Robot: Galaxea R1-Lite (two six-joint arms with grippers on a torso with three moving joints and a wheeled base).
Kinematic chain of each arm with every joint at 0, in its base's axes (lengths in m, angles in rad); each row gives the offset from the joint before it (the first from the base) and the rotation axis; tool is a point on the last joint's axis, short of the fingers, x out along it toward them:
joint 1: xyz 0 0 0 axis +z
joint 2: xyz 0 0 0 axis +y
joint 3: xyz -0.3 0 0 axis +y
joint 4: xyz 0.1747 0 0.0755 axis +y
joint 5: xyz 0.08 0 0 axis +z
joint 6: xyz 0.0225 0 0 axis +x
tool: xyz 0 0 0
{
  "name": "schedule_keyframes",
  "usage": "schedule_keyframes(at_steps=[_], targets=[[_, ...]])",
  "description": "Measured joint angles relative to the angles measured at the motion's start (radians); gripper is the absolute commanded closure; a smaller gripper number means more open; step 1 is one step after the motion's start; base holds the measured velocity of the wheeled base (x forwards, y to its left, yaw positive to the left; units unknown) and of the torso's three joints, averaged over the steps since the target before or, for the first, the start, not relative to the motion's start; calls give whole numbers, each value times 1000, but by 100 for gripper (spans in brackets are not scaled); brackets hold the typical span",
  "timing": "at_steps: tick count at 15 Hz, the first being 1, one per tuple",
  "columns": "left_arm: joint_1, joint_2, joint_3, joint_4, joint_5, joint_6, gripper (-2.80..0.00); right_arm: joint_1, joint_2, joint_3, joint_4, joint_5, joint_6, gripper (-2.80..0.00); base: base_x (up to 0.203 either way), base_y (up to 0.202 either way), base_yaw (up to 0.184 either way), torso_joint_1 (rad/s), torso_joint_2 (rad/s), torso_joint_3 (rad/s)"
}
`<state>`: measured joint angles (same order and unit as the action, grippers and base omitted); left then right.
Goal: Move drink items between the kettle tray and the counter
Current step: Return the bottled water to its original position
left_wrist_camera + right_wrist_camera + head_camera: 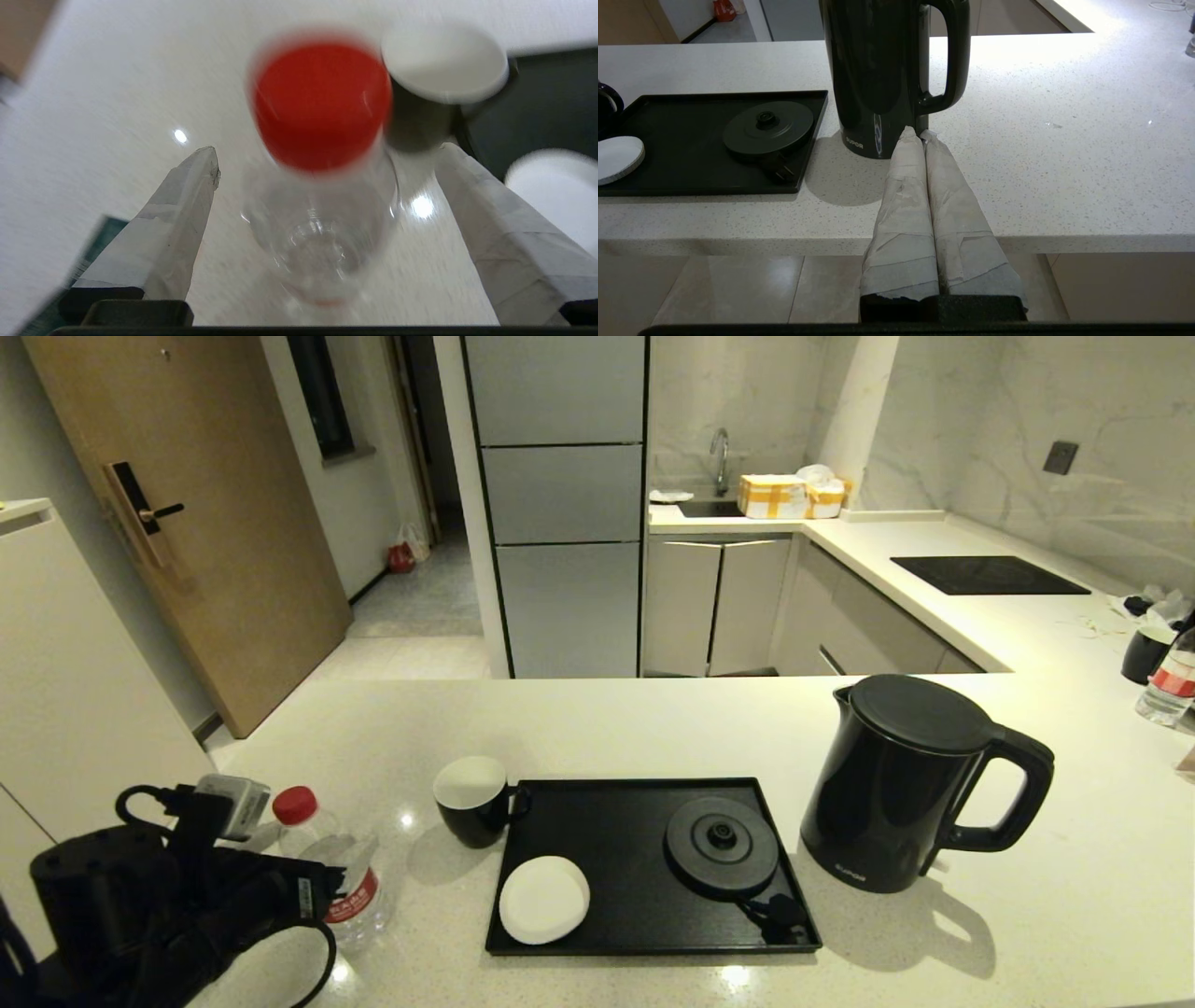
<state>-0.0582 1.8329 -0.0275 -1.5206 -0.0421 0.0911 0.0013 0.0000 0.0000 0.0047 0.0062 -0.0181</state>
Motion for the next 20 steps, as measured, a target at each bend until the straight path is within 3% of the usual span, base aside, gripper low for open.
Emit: schedule_keyframes(at_steps=[3,6,7,9,12,20], targets=[[26,-81,-73,41,48,3,-280,0,0,0,0,0,0,0,0,0,0,0,0,0],[52,-221,-194,247,54,0,-280,0,0,0,0,1,0,0,0,0,0,0,0,0],[59,-270,-245,347,55,-2,0,0,0,0,0,1,0,0,0,0,0,0,0,0],[69,-363,-354,551,41,-40,0,0,0,0,0,0,0,0,0,0,0,0,0,0],[75,-574,-578,980,4,-109,0,-1,0,0,0,0,0,0,0,0,0,0,0,0],[80,-1109,-987,1964,-23,-189,0,0,0,0,0,0,0,0,0,0,0,0,0,0]])
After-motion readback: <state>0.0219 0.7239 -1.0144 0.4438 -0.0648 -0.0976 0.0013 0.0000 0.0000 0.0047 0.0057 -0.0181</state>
